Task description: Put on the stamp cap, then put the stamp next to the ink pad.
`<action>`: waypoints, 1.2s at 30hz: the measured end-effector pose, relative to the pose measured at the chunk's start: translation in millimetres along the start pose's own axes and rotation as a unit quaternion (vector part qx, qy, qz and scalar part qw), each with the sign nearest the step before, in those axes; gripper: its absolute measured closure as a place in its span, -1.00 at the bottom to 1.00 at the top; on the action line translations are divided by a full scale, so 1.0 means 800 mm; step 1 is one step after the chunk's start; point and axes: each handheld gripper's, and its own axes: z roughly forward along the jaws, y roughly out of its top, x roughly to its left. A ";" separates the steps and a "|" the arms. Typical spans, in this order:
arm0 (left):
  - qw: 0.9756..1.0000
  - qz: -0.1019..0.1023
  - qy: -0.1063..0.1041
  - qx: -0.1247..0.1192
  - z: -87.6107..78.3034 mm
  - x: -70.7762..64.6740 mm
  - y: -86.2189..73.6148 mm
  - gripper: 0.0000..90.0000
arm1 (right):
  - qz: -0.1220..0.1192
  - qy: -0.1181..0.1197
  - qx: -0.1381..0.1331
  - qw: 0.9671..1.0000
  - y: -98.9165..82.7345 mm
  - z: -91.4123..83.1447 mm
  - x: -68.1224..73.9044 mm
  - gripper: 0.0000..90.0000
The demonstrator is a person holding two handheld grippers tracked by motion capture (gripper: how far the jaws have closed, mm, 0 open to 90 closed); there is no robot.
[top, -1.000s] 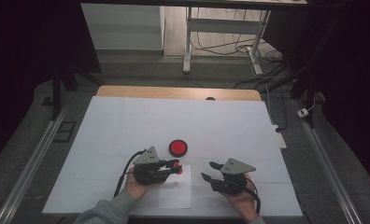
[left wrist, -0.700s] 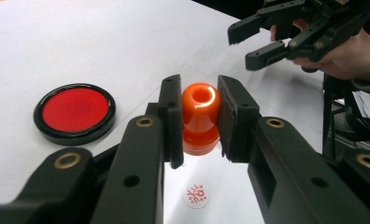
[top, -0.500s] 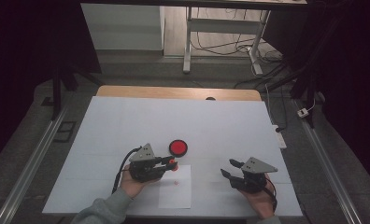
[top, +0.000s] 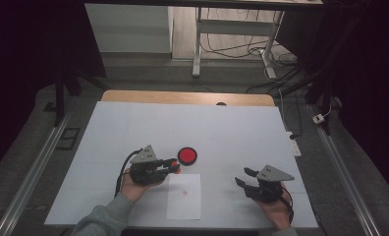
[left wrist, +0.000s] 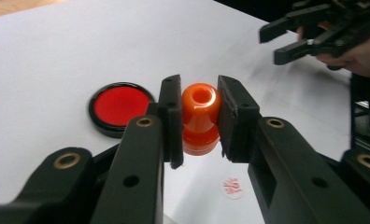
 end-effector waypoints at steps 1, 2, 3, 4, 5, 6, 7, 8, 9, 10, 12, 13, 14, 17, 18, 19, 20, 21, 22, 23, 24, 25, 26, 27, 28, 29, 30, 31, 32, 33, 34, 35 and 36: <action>1.000 -0.003 0.002 -0.001 -0.001 0.002 0.000 0.61 | 0.002 0.003 -0.001 1.000 0.000 0.000 0.000 0.04; 1.000 -0.004 0.004 -0.002 -0.001 0.005 0.001 0.61 | 0.003 0.003 -0.003 1.000 0.000 0.000 0.000 0.04; 1.000 -0.005 0.006 -0.001 -0.002 0.007 0.001 0.61 | 0.002 0.003 -0.003 1.000 0.000 0.000 0.000 0.04; 1.000 -0.007 0.008 -0.002 -0.002 0.009 0.002 0.61 | 0.002 0.004 0.000 1.000 0.000 0.000 0.000 0.04; 1.000 -0.008 0.009 -0.002 -0.003 0.011 0.002 0.61 | 0.001 0.003 0.001 1.000 0.000 0.001 0.000 0.04; 1.000 -0.010 0.011 -0.003 -0.004 0.013 0.002 0.61 | 0.001 0.004 0.001 1.000 0.000 0.001 0.000 0.04; 1.000 -0.010 0.013 -0.001 -0.004 0.016 0.003 0.61 | 0.002 0.004 0.002 1.000 0.000 0.001 0.000 0.04; 1.000 -0.010 0.017 0.000 -0.004 0.017 0.003 0.61 | 0.002 0.006 0.002 1.000 0.000 0.002 0.000 0.03; 1.000 -0.010 0.020 0.001 -0.005 0.019 0.003 0.61 | 0.002 0.004 0.005 1.000 0.000 0.002 -0.001 0.03; 1.000 -0.011 0.021 0.001 -0.006 0.021 0.004 0.61 | 0.004 0.005 0.005 1.000 0.000 0.002 -0.001 0.03; 1.000 -0.015 0.023 0.000 -0.007 0.025 0.004 0.61 | 0.005 0.004 0.006 1.000 0.000 0.002 -0.001 0.03; 1.000 -0.017 0.024 0.001 -0.008 0.026 0.004 0.61 | 0.006 0.005 0.004 1.000 0.000 0.003 -0.001 0.03; 0.999 -0.018 0.026 0.001 -0.008 0.027 0.004 0.61 | 0.006 0.005 0.004 1.000 0.000 0.003 -0.001 0.03; 0.999 -0.021 0.031 0.004 -0.008 0.032 0.004 0.61 | 0.006 0.003 0.008 1.000 0.000 0.002 -0.003 0.02; 0.999 -0.022 0.032 0.004 -0.008 0.033 0.004 0.61 | 0.008 0.003 0.008 1.000 0.000 0.002 -0.003 0.02; 0.999 -0.022 0.034 0.005 -0.008 0.034 0.004 0.61 | 0.008 0.003 0.007 1.000 0.000 0.002 -0.003 0.02; 0.999 -0.023 0.036 0.005 -0.009 0.036 0.004 0.61 | 0.009 0.003 0.007 1.000 0.000 0.002 -0.003 0.02; 0.999 -0.023 0.038 0.006 -0.009 0.037 0.003 0.61 | 0.009 0.001 0.008 1.000 0.000 0.002 -0.003 0.01; 0.999 -0.025 0.041 0.005 -0.009 0.038 0.003 0.61 | 0.009 0.001 0.008 1.000 0.000 0.002 -0.004 0.01; 0.999 -0.024 0.041 0.006 -0.009 0.040 0.003 0.61 | 0.008 0.001 0.008 1.000 0.000 0.003 -0.004 0.01; 0.999 -0.025 0.043 0.006 -0.010 0.041 0.003 0.61 | 0.009 0.001 0.008 1.000 -0.001 0.003 -0.004 0.01; 0.999 -0.025 0.046 0.007 -0.010 0.042 0.003 0.61 | 0.010 0.001 0.007 1.000 -0.001 0.003 -0.004 0.00; 0.999 -0.023 0.048 0.008 -0.010 0.042 0.004 0.61 | 0.009 0.001 0.008 1.000 -0.001 0.004 -0.004 0.00; 0.998 -0.022 0.050 0.009 -0.009 0.043 0.004 0.61 | 0.009 0.001 0.008 1.000 -0.001 0.004 -0.004 0.00; 0.998 -0.020 0.052 0.010 -0.009 0.043 0.005 0.61 | 0.007 0.001 0.008 1.000 -0.001 0.004 -0.004 0.00; 0.998 -0.020 0.053 0.010 -0.009 0.044 0.005 0.61 | 0.008 0.001 0.009 1.000 -0.001 0.005 -0.003 -0.01; 0.998 -0.020 0.056 0.011 -0.008 0.045 0.005 0.61 | 0.006 -0.002 0.013 1.000 -0.001 0.004 -0.003 -0.01; 0.998 -0.020 0.058 0.011 -0.007 0.046 0.006 0.61 | 0.006 -0.002 0.014 1.000 -0.001 0.005 -0.003 -0.01; 0.998 -0.021 0.060 0.012 -0.007 0.048 0.006 0.61 | 0.007 0.000 0.013 1.000 -0.001 0.005 -0.004 -0.01; 0.998 -0.023 0.062 0.011 -0.006 0.050 0.006 0.61 | 0.007 0.000 0.013 1.000 -0.001 0.005 -0.004 -0.01; 0.998 -0.024 0.064 0.012 -0.004 0.052 0.006 0.61 | 0.008 0.000 0.014 1.000 -0.001 0.005 -0.004 -0.01; 0.997 -0.024 0.066 0.013 -0.003 0.054 0.007 0.61 | 0.008 0.000 0.015 1.000 -0.001 0.006 -0.004 -0.02; 0.997 -0.026 0.067 0.014 -0.001 0.056 0.007 0.60 | 0.007 0.000 0.015 1.000 -0.001 0.006 -0.003 -0.02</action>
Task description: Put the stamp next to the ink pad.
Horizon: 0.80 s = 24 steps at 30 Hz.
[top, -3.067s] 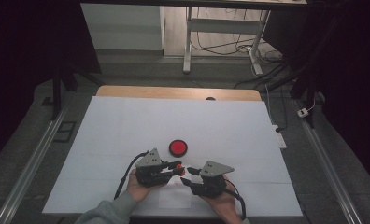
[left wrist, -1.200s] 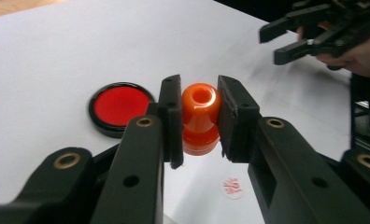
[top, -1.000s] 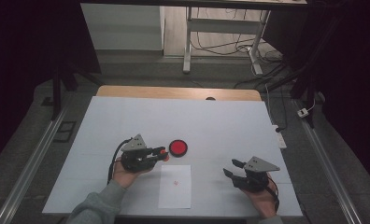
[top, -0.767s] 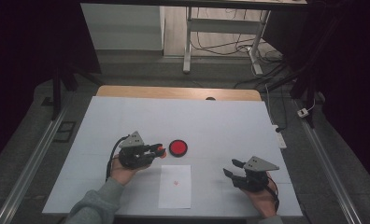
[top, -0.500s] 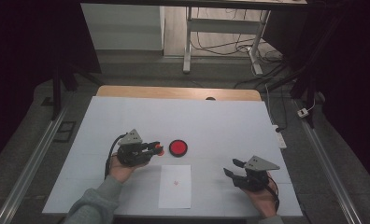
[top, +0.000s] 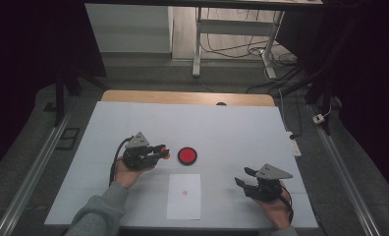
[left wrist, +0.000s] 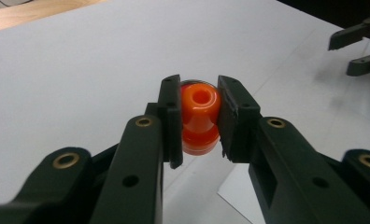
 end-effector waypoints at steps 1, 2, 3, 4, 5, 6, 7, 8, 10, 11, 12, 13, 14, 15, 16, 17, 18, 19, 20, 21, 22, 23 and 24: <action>1.000 0.000 0.002 0.001 0.002 0.002 0.000 0.60 | 0.000 0.000 0.000 1.000 0.000 0.000 0.000 -0.02; 1.000 -0.001 0.003 0.003 0.004 0.004 0.000 0.60 | 0.000 0.000 0.000 1.000 0.000 0.000 0.000 -0.02; 1.000 -0.003 0.005 0.004 0.006 0.005 0.000 0.60 | -0.001 0.000 0.000 1.000 0.000 0.000 0.000 -0.02; 1.000 -0.003 0.007 0.007 0.009 0.007 -0.001 0.60 | -0.001 0.000 0.001 1.000 0.000 0.000 0.000 -0.02; 1.000 -0.003 0.008 0.010 0.010 0.009 -0.001 0.60 | -0.001 0.000 0.001 1.000 0.000 0.001 0.000 -0.02; 1.000 -0.004 0.009 0.012 0.012 0.010 -0.002 0.60 | -0.002 -0.003 0.003 1.000 0.000 0.001 0.000 -0.03; 1.000 -0.005 0.010 0.014 0.014 0.011 -0.003 0.60 | -0.002 -0.002 0.004 1.000 0.000 0.001 0.000 -0.03; 1.000 -0.005 0.011 0.016 0.016 0.013 -0.003 0.60 | -0.001 0.000 0.003 1.000 -0.001 0.002 0.000 -0.03; 1.000 -0.008 0.013 0.017 0.019 0.015 -0.004 0.60 | -0.002 0.001 0.004 1.000 -0.001 0.003 0.000 -0.03; 1.000 -0.008 0.014 0.018 0.020 0.016 -0.004 0.60 | -0.002 0.000 0.004 1.000 -0.001 0.003 0.000 -0.03; 1.000 -0.010 0.014 0.018 0.023 0.018 -0.005 0.60 | -0.001 0.000 0.005 1.000 -0.001 0.003 0.000 -0.03; 1.000 -0.012 0.014 0.019 0.026 0.019 -0.005 0.60 | -0.002 0.000 0.006 1.000 -0.001 0.003 0.000 -0.04; 1.000 -0.012 0.014 0.022 0.030 0.020 -0.005 0.60 | -0.002 0.000 0.006 1.000 -0.001 0.003 0.000 -0.04; 1.000 -0.012 0.014 0.025 0.034 0.020 -0.006 0.60 | -0.001 -0.001 0.006 1.000 -0.001 0.003 0.000 -0.04; 0.999 -0.011 0.014 0.028 0.037 0.020 -0.006 0.60 | -0.002 -0.001 0.006 1.000 -0.001 0.003 0.000 -0.04; 0.999 -0.009 0.014 0.032 0.040 0.020 -0.007 0.60 | -0.001 -0.001 0.006 1.000 -0.001 0.003 0.000 -0.04; 0.999 -0.009 0.015 0.034 0.042 0.021 -0.007 0.60 | -0.001 -0.002 0.005 1.000 -0.001 0.003 0.000 -0.04; 0.999 -0.011 0.015 0.034 0.044 0.021 -0.008 0.60 | -0.001 -0.002 0.005 1.000 -0.001 0.002 -0.001 -0.04; 0.999 -0.010 0.015 0.036 0.046 0.022 -0.008 0.60 | -0.001 -0.002 0.005 1.000 -0.002 0.002 -0.001 -0.04; 0.999 -0.010 0.016 0.039 0.048 0.022 -0.009 0.60 | 0.001 -0.001 0.006 1.000 -0.002 0.003 -0.001 -0.04; 0.999 -0.010 0.016 0.041 0.050 0.023 -0.009 0.60 | 0.001 -0.001 0.006 1.000 -0.002 0.003 -0.001 -0.04; 0.999 -0.010 0.017 0.043 0.052 0.024 -0.010 0.60 | 0.001 -0.001 0.006 1.000 -0.002 0.003 -0.001 -0.04; 0.999 -0.011 0.019 0.045 0.054 0.025 -0.011 0.60 | 0.000 -0.002 0.006 1.000 -0.002 0.002 -0.001 -0.04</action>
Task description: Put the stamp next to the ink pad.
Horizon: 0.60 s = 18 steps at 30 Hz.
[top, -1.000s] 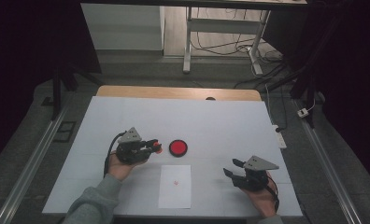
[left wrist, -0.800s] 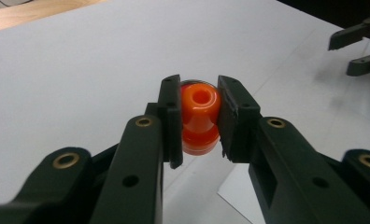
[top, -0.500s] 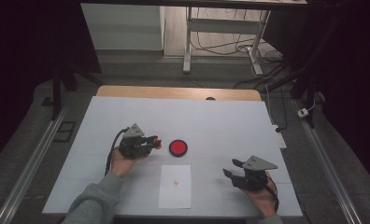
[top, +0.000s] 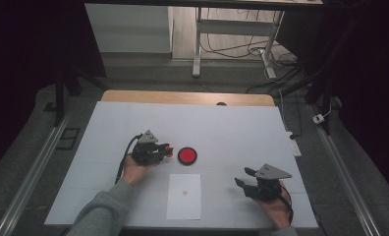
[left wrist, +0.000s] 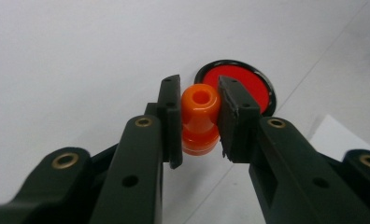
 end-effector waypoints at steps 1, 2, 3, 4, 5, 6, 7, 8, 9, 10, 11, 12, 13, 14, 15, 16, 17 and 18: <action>1.000 -0.001 0.001 0.002 0.002 0.001 -0.001 0.60 | 0.000 -0.001 -0.002 1.000 0.000 0.000 0.000 -0.04; 1.000 -0.002 0.002 0.003 0.004 0.002 -0.001 0.60 | 0.000 -0.001 -0.002 1.000 0.000 0.000 0.000 -0.04; 1.000 -0.002 0.003 0.005 0.005 0.003 -0.002 0.59 | 0.000 -0.001 -0.002 1.000 0.000 0.000 0.000 -0.04; 1.000 -0.001 0.005 0.006 0.007 0.004 -0.002 0.59 | -0.001 0.000 0.000 1.000 0.000 0.000 0.000 -0.04; 1.000 0.000 0.006 0.006 0.008 0.004 -0.003 0.59 | 0.000 0.000 0.000 1.000 0.000 0.000 0.000 -0.04; 1.000 0.000 0.008 0.006 0.010 0.004 -0.003 0.59 | -0.001 0.000 0.000 1.000 0.000 0.000 0.000 -0.04; 1.000 -0.001 0.008 0.006 0.011 0.004 -0.003 0.59 | 0.000 0.000 -0.002 1.000 0.000 0.001 0.000 -0.04; 1.000 0.000 0.010 0.006 0.013 0.004 -0.004 0.58 | -0.001 0.001 0.001 1.000 0.000 0.001 0.000 -0.04; 1.000 0.001 0.010 0.008 0.015 0.004 -0.004 0.58 | -0.002 -0.001 0.002 1.000 0.000 0.000 0.000 -0.04; 1.000 0.003 0.010 0.009 0.017 0.003 -0.004 0.58 | -0.004 -0.001 0.003 1.000 0.000 0.000 0.000 -0.04; 1.000 0.004 0.011 0.010 0.018 0.003 -0.004 0.58 | -0.004 0.000 0.003 1.000 0.000 0.001 0.000 -0.04; 1.000 0.004 0.011 0.011 0.020 0.003 -0.004 0.58 | -0.004 0.000 0.003 1.000 0.000 0.001 0.000 -0.04; 1.000 0.006 0.011 0.013 0.021 0.002 -0.004 0.58 | -0.004 0.002 0.003 1.000 0.000 0.001 0.000 -0.04; 1.000 0.006 0.012 0.015 0.022 0.002 -0.004 0.58 | -0.005 0.002 0.003 1.000 0.000 0.001 0.000 -0.04; 1.000 0.007 0.012 0.017 0.023 0.002 -0.005 0.58 | -0.006 0.003 0.003 1.000 0.000 0.000 0.001 -0.04; 1.000 0.008 0.014 0.019 0.024 0.002 -0.005 0.57 | -0.007 0.003 0.002 1.000 0.000 0.000 0.001 -0.04; 1.000 0.008 0.014 0.020 0.025 0.002 -0.005 0.56 | -0.006 0.005 -0.001 1.000 0.000 0.001 0.001 -0.04; 1.000 0.008 0.013 0.021 0.026 0.002 -0.006 0.54 | -0.007 0.006 0.001 1.000 0.000 0.001 0.001 -0.04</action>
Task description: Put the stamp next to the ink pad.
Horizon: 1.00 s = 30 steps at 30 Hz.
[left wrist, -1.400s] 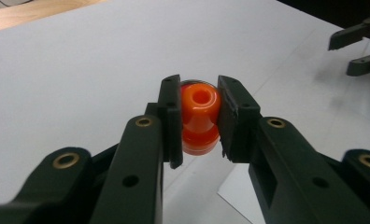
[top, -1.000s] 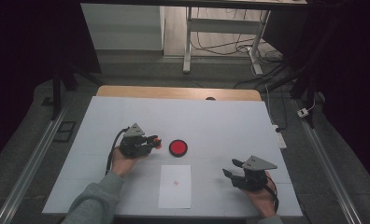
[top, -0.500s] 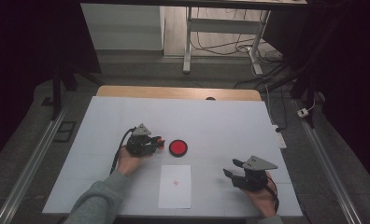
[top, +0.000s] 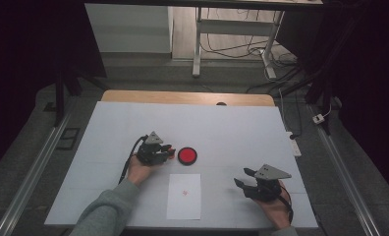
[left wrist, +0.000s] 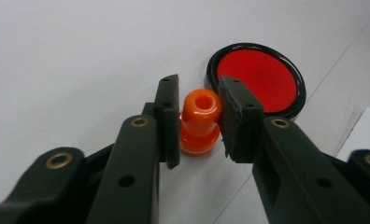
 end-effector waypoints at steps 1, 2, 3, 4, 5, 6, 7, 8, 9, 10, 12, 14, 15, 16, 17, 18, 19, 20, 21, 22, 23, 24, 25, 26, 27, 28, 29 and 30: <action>1.000 0.000 0.001 0.001 0.001 0.000 0.000 0.53 | 0.000 0.000 0.000 1.000 0.000 0.000 0.000 -0.04; 1.000 0.002 0.004 0.003 0.001 -0.001 0.000 0.51 | 0.000 -0.002 0.002 1.000 0.000 0.000 0.000 -0.04; 1.000 0.003 0.004 0.005 0.001 -0.001 -0.001 0.49 | -0.001 -0.002 0.002 1.000 0.000 0.000 0.000 -0.04; 1.000 0.002 0.004 0.005 0.001 -0.001 -0.001 0.46 | 0.000 0.001 -0.001 1.000 0.000 0.000 0.000 -0.04; 1.000 0.002 0.004 0.003 0.001 -0.001 0.000 0.41 | -0.001 0.000 0.000 1.000 0.000 0.000 0.000 -0.04; 1.000 0.000 0.003 -0.001 -0.001 -0.001 0.000 0.34 | -0.001 0.000 0.000 1.000 0.000 0.000 -0.001 -0.04; 1.000 0.000 0.004 -0.005 -0.003 -0.002 0.001 0.28 | 0.000 -0.001 0.000 1.000 0.000 0.000 -0.001 -0.04; 1.000 0.000 0.002 -0.011 -0.005 -0.001 0.001 0.23 | 0.000 0.000 0.000 1.000 0.000 -0.001 -0.001 -0.04; 1.000 -0.001 0.000 -0.016 -0.008 -0.002 0.002 0.18 | 0.000 0.000 0.000 1.000 0.000 -0.001 -0.001 -0.04; 1.000 -0.001 -0.002 -0.021 -0.011 -0.002 0.003 0.13 | 0.000 -0.001 -0.001 1.000 0.000 -0.001 -0.001 -0.04; 1.000 -0.003 -0.007 -0.030 -0.018 -0.002 0.004 0.07 | 0.000 -0.001 -0.001 1.000 0.000 -0.001 -0.001 -0.04; 0.999 -0.006 -0.013 -0.037 -0.026 -0.002 0.005 0.00 | 0.000 -0.001 -0.002 1.000 0.000 -0.002 -0.002 -0.04; 0.999 -0.007 -0.013 -0.041 -0.030 -0.003 0.005 -0.02 | 0.000 -0.001 -0.002 1.000 0.000 -0.002 -0.002 -0.04; 0.999 -0.008 -0.013 -0.045 -0.034 -0.003 0.006 -0.04 | -0.001 -0.002 -0.003 1.000 0.000 -0.002 -0.002 -0.04; 0.999 -0.009 -0.016 -0.049 -0.039 -0.004 0.006 -0.07 | -0.001 -0.001 -0.003 1.000 0.000 -0.002 -0.003 -0.04; 0.998 -0.008 -0.019 -0.053 -0.044 -0.005 0.006 -0.08 | -0.001 -0.003 -0.002 1.000 0.000 -0.002 -0.003 -0.04; 0.998 -0.006 -0.022 -0.056 -0.050 -0.006 0.005 -0.09 | -0.001 -0.003 -0.002 1.000 0.000 -0.002 -0.003 -0.05; 0.998 -0.005 -0.024 -0.060 -0.055 -0.007 0.004 -0.09 | -0.002 -0.004 -0.002 1.000 0.000 -0.002 -0.003 -0.05; 0.998 -0.004 -0.027 -0.062 -0.060 -0.008 0.003 -0.09 | -0.001 -0.001 -0.004 1.000 0.000 -0.002 -0.003 -0.05; 0.998 -0.004 -0.029 -0.063 -0.066 -0.009 0.001 -0.10 | 0.000 -0.002 -0.004 1.000 0.000 -0.003 -0.003 -0.05; 0.997 -0.004 -0.028 -0.065 -0.071 -0.010 -0.001 -0.10 | -0.001 -0.002 -0.004 1.000 0.000 -0.004 -0.003 -0.05; 0.997 -0.004 -0.028 -0.067 -0.077 -0.011 -0.005 -0.10 | 0.001 0.000 -0.006 1.000 -0.001 -0.005 -0.004 -0.05; 0.997 -0.004 -0.027 -0.066 -0.082 -0.013 -0.008 -0.09 | 0.003 -0.002 -0.010 1.000 -0.001 -0.006 -0.004 -0.05; 0.998 -0.002 -0.025 -0.062 -0.088 -0.015 -0.012 -0.09 | 0.003 -0.001 -0.009 1.000 -0.002 -0.008 -0.005 -0.05; 0.998 -0.001 -0.024 -0.059 -0.093 -0.016 -0.016 -0.09 | 0.002 -0.001 -0.010 1.000 -0.003 -0.009 -0.006 -0.05; 0.998 0.001 -0.020 -0.057 -0.098 -0.017 -0.020 -0.09 | 0.002 0.001 -0.010 1.000 -0.004 -0.009 -0.007 -0.05; 0.998 0.003 -0.017 -0.055 -0.103 -0.018 -0.024 -0.09 | 0.002 0.002 -0.010 1.000 -0.004 -0.010 -0.008 -0.05; 0.998 0.003 -0.015 -0.054 -0.108 -0.019 -0.028 -0.09 | 0.002 0.002 -0.012 1.000 -0.005 -0.010 -0.008 -0.05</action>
